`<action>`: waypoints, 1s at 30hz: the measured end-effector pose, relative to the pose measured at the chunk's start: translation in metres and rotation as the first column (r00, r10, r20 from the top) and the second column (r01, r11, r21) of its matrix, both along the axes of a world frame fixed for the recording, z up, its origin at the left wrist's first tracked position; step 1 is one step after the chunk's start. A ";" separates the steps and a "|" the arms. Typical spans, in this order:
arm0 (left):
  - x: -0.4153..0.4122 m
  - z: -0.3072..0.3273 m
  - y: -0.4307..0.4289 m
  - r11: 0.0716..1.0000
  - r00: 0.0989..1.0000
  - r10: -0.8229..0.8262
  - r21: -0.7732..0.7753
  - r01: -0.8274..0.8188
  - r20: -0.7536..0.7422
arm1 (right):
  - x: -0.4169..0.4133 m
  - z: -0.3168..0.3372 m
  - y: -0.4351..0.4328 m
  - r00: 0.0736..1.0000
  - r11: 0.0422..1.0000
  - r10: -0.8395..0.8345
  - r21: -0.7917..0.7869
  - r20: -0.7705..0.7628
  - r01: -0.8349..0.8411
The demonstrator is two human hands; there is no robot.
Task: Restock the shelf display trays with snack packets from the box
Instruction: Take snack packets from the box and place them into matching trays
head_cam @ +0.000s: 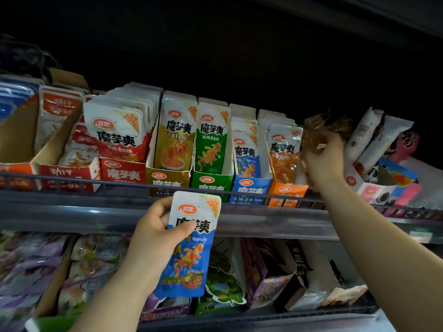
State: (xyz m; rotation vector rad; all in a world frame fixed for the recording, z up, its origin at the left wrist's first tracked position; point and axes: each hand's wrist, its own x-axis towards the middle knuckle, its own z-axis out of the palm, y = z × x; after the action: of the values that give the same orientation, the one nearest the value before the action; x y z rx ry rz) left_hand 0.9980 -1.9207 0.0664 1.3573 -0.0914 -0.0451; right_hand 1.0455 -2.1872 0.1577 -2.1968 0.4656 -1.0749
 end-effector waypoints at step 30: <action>0.021 -0.020 -0.008 0.513 0.670 0.003 0.574 -0.639 0.743 | -0.054 0.038 0.043 0.840 0.809 0.536 0.234 0.083 -0.540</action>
State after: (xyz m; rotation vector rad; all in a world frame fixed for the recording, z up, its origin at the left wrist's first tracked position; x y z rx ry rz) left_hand 1.0187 -1.9288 0.0464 2.2677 -0.4506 0.8985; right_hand 0.9918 -2.1442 0.1955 -1.9187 -0.0453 -0.6737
